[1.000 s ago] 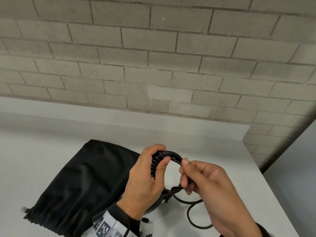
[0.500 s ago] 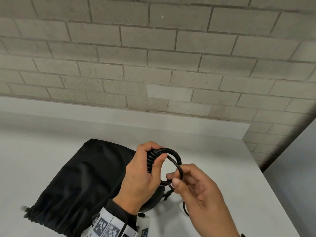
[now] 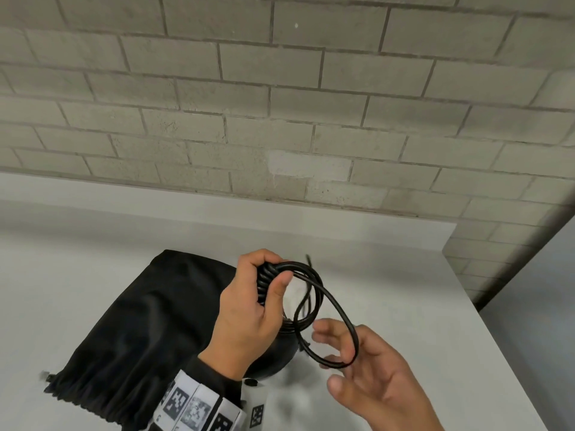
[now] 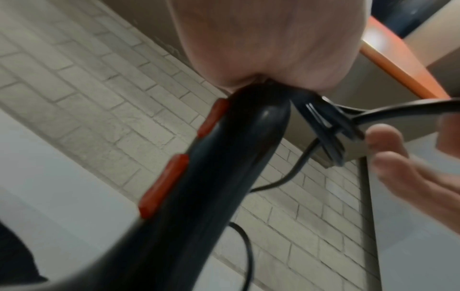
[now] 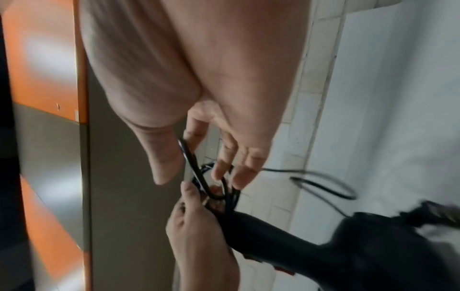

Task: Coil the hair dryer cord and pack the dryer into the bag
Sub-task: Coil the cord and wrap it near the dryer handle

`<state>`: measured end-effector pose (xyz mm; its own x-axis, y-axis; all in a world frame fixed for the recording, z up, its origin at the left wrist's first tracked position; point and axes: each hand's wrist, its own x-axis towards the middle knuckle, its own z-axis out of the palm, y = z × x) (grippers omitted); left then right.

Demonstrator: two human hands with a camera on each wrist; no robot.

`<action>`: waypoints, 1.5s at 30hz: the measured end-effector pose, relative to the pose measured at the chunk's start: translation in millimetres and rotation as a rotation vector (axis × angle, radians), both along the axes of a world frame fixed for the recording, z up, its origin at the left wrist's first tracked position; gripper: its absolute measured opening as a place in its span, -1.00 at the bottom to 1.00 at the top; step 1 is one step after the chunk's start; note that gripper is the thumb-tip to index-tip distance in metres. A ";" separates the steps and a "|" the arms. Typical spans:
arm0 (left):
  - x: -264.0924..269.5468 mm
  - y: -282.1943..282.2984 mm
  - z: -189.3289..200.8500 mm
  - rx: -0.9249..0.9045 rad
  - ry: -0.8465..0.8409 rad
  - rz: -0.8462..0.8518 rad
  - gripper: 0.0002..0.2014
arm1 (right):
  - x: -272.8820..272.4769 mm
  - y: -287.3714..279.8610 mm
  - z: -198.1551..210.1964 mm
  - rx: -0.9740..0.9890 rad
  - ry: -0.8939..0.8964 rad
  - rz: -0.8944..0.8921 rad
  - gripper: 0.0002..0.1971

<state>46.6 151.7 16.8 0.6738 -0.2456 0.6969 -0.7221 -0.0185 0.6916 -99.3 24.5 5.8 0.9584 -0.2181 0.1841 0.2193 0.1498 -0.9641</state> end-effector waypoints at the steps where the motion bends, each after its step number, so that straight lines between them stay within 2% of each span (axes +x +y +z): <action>1: -0.8 0.5 0.2 0.009 -0.002 -0.006 -0.82 | 0.0 1.2 -7.7 -0.003 -0.032 -0.021 -0.74; 6: -2.3 -2.2 -0.7 0.012 0.005 -0.007 -0.83 | -2.2 8.4 -18.2 0.156 -0.062 -0.079 -0.75; 9: 4.4 1.2 -1.1 -0.021 0.014 0.018 -0.83 | -11.6 0.8 -17.7 0.283 0.007 -0.095 -0.54; 11: 7.0 4.2 -0.6 -0.030 0.013 0.018 -0.82 | -18.3 -6.9 -20.6 0.290 0.028 -0.096 -0.42; 13: 6.4 5.2 -0.2 -0.031 0.016 0.010 -0.83 | -24.2 -18.4 -23.0 0.211 0.081 -0.058 -0.40; 15: 5.4 4.5 -0.4 -0.025 0.014 0.003 -0.83 | -25.8 -31.6 -20.5 0.048 0.153 0.011 -0.44; 16: 5.2 4.1 -0.4 -0.025 0.015 0.007 -0.83 | -23.4 -38.2 -20.2 -0.032 0.131 0.036 -0.48; 18: 6.5 4.0 0.0 -0.032 0.022 0.026 -0.83 | -8.5 -41.6 -21.5 -0.097 -0.024 0.067 -0.60; 19: 7.2 4.1 0.3 -0.033 0.025 0.028 -0.83 | -1.2 -44.1 -24.8 -0.009 -0.050 0.072 -0.71; 21: 7.5 3.8 0.2 -0.019 0.024 0.013 -0.83 | -10.5 -45.0 -39.1 0.288 -0.122 0.168 -0.90; 22: 7.0 3.4 0.0 -0.013 0.024 0.005 -0.83 | -21.0 -49.2 -53.4 0.424 -0.220 0.253 -0.89; 24: 6.5 2.6 -0.7 -0.017 0.031 -0.002 -0.84 | -29.4 -45.1 -61.0 0.660 -0.277 0.193 -0.61; 25: 6.5 2.2 -0.6 -0.020 0.036 -0.004 -0.85 | -28.8 -47.2 -62.3 0.678 -0.289 0.124 -0.54; 26: 6.9 2.2 -0.5 -0.021 0.042 -0.007 -0.86 | -27.6 -52.1 -61.2 0.704 -0.304 0.084 -0.55; 29: 9.7 4.4 -1.0 -0.019 0.060 -0.020 -0.87 | -32.0 -64.1 -54.2 0.830 -0.337 -0.028 -0.73; 32: 10.5 4.2 -2.1 -0.009 0.083 -0.047 -0.85 | -45.3 -71.8 -46.3 0.921 -0.323 -0.163 -0.64; 34: 10.3 3.2 -2.9 0.005 0.067 -0.049 -0.85 | -50.7 -77.1 -44.4 0.907 -0.241 -0.259 -0.55; 35: 10.6 3.2 -3.3 0.008 0.061 -0.045 -0.86 | -50.4 -75.7 -37.0 0.840 -0.179 -0.325 -0.51; 37: 11.1 3.8 -3.2 0.004 0.069 -0.044 -0.86 | -42.2 -73.8 -32.7 0.567 -0.062 -0.331 -0.43; 38: 11.1 4.2 -2.7 0.003 0.071 -0.045 -0.85 | -41.1 -72.9 -34.4 0.488 0.096 -0.300 -0.31; 39: 10.7 4.1 -2.1 0.003 0.063 -0.041 -0.86 | -42.8 -71.8 -34.0 0.380 0.227 -0.383 -0.26; 40: 9.9 3.7 -1.4 0.004 0.052 -0.034 -0.87 | -42.2 -71.1 -35.1 0.294 0.295 -0.464 -0.33; 42: 6.9 1.4 -0.1 -0.005 0.040 -0.024 -0.87 | -35.6 -67.9 -36.7 0.179 0.323 -0.539 -0.62; 45: 3.4 -2.4 -0.5 -0.020 0.047 -0.024 -0.87 | -20.0 -60.7 -44.8 -0.067 0.342 -0.731 -0.82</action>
<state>50.0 149.4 16.2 0.7001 -0.2487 0.6694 -0.6886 0.0128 0.7250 -119.2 -36.3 -39.0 0.5836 -0.8100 -0.0583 -0.0691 0.0220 -0.9974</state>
